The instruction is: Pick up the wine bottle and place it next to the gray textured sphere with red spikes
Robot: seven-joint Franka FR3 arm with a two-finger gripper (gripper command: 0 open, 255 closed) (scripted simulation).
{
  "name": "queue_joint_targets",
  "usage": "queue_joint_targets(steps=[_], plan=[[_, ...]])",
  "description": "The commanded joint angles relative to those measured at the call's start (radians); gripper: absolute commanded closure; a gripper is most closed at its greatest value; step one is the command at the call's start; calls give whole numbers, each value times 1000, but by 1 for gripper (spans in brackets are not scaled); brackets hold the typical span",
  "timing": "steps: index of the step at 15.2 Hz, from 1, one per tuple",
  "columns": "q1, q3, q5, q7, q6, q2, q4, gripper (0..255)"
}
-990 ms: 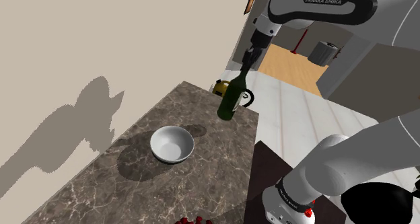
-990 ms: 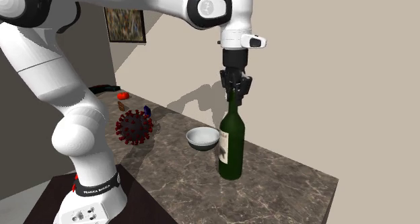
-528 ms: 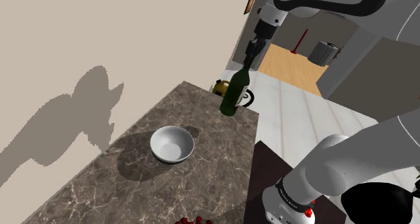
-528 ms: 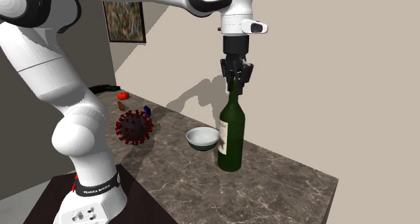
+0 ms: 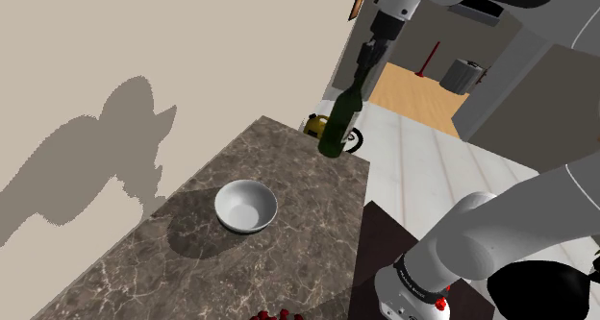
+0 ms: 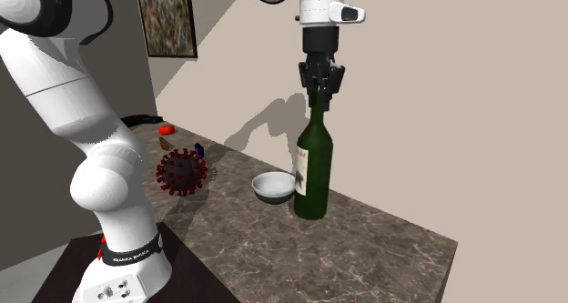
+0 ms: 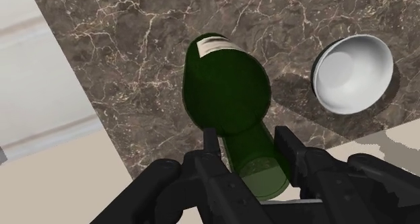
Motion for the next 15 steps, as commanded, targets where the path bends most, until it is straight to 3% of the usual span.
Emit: queue_joint_targets(steps=[1, 15], plan=[[2, 2, 1, 4, -32, 5, 37, 255], [5, -2, 13, 2, -229, 79, 308, 255]])
